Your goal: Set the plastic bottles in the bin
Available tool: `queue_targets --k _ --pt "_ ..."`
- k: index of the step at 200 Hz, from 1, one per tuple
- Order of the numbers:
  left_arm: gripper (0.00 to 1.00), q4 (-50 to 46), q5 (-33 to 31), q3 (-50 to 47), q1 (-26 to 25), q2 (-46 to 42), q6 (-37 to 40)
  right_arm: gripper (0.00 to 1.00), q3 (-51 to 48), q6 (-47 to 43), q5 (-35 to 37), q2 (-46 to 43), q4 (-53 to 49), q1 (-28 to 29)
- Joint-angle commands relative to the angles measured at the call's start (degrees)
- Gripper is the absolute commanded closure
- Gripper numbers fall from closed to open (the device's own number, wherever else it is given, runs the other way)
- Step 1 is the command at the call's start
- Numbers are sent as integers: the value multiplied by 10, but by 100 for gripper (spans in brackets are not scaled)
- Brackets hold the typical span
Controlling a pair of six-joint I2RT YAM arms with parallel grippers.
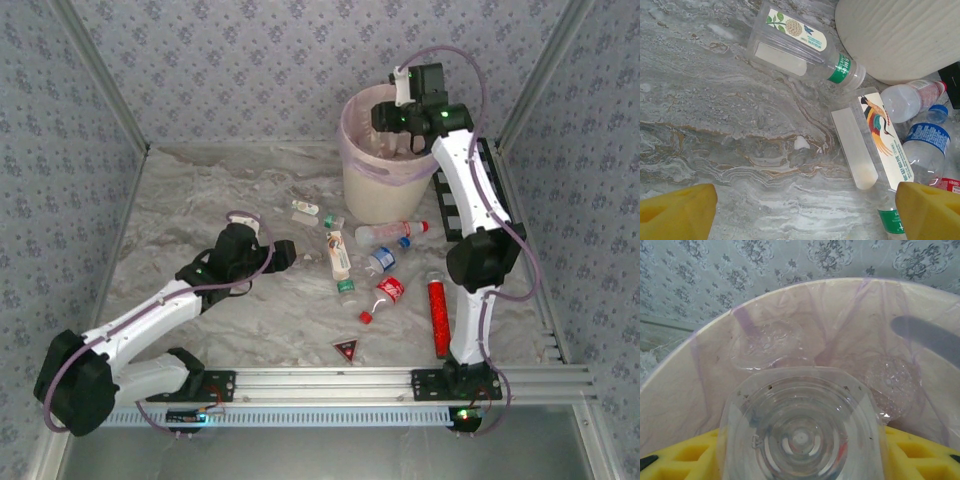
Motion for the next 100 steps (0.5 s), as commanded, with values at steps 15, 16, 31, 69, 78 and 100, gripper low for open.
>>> queue_targets --k 15,16,31,69,78,100 --pt "8 0 14 3 7 5 -4 87 18 -18 92 59 -126 31" --pt "8 0 14 3 7 6 -4 87 18 -18 94 60 -126 31" --pt "8 -3 14 3 8 6 -4 87 10 -18 103 80 -122 33" --pt "8 -11 13 -2 11 3 -3 87 -15 3 108 111 -113 44" --pt "8 -10 13 -2 13 4 -3 87 -14 10 104 119 -113 44" --pt "8 -7 14 -2 15 9 -4 87 -4 31 76 140 -110 46"
